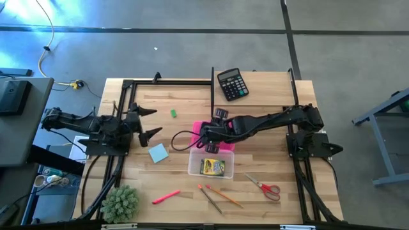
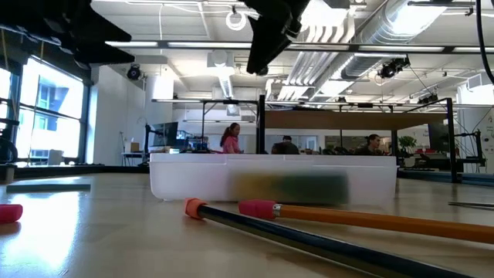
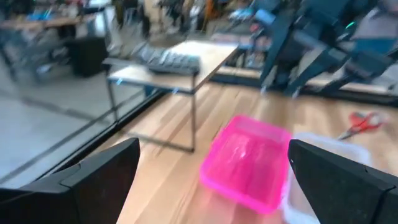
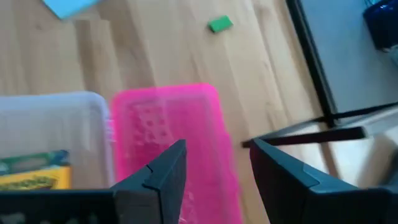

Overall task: Pack school essentials
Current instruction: Put the green eraser into the pink supply box

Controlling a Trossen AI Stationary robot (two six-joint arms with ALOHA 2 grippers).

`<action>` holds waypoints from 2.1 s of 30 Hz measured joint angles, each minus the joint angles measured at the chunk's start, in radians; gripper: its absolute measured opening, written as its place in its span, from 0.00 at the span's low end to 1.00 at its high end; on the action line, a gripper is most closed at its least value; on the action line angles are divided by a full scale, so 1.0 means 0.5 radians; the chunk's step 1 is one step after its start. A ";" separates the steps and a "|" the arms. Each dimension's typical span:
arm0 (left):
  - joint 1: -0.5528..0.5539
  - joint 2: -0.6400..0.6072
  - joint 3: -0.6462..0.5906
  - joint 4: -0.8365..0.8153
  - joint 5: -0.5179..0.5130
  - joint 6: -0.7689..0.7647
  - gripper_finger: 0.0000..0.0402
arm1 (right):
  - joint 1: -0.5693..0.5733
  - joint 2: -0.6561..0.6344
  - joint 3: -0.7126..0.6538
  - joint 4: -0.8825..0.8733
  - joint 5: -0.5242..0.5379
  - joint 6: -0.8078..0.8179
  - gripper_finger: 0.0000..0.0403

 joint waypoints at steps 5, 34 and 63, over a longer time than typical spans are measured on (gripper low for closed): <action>0.230 0.227 0.180 -0.206 -0.116 -0.326 1.00 | -0.085 0.000 0.028 -0.131 0.006 -0.045 0.41; 1.248 1.575 0.541 -0.245 0.536 -1.430 1.00 | -0.512 -0.407 0.030 -0.291 0.017 -0.071 0.41; 1.272 2.196 0.985 -0.578 0.789 -2.005 0.95 | -0.509 -0.416 0.029 -0.550 -0.023 -0.072 0.41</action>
